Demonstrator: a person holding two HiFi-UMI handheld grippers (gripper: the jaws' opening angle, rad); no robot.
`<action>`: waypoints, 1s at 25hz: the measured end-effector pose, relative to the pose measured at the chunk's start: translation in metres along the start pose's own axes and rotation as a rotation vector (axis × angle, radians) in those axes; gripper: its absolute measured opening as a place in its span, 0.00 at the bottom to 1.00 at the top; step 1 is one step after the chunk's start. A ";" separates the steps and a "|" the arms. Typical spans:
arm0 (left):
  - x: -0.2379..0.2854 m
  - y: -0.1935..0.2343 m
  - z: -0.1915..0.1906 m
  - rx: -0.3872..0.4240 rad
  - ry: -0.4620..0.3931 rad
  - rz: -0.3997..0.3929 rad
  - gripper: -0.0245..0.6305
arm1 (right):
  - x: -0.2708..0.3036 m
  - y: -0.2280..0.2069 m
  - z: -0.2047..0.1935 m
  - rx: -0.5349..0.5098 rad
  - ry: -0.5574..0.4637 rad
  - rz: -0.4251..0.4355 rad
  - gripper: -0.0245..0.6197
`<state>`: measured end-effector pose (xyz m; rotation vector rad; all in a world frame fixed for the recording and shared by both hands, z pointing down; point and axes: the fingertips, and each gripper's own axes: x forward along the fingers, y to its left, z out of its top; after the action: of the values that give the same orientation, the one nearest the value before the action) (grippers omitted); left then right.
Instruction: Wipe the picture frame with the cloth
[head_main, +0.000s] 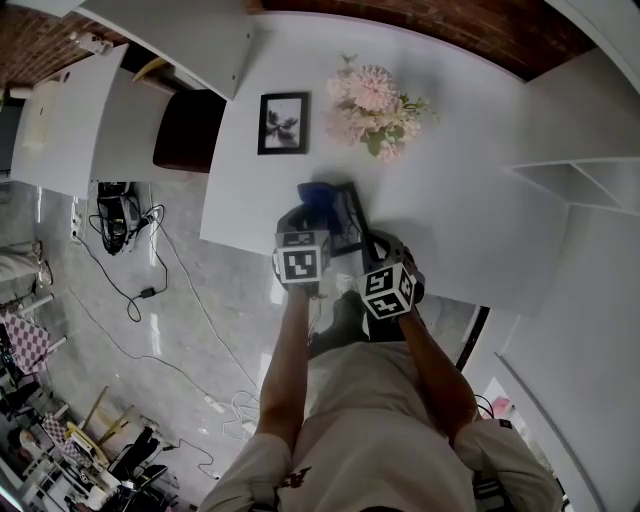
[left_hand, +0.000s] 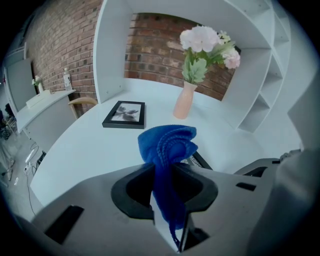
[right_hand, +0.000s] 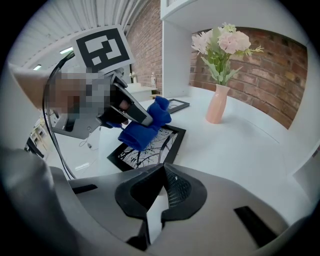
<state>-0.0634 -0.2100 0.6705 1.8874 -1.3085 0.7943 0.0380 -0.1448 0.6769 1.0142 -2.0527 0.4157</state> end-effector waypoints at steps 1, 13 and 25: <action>-0.002 0.002 0.001 -0.002 -0.004 0.005 0.19 | 0.000 0.000 0.000 -0.001 0.000 -0.001 0.03; -0.013 0.035 -0.009 -0.040 -0.011 0.067 0.19 | 0.001 -0.001 -0.001 0.000 -0.001 -0.015 0.03; -0.037 0.063 -0.018 -0.049 -0.047 0.111 0.19 | 0.004 -0.003 -0.003 0.010 0.000 -0.009 0.03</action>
<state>-0.1358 -0.1917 0.6631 1.8176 -1.4589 0.7703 0.0398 -0.1469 0.6813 1.0288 -2.0474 0.4220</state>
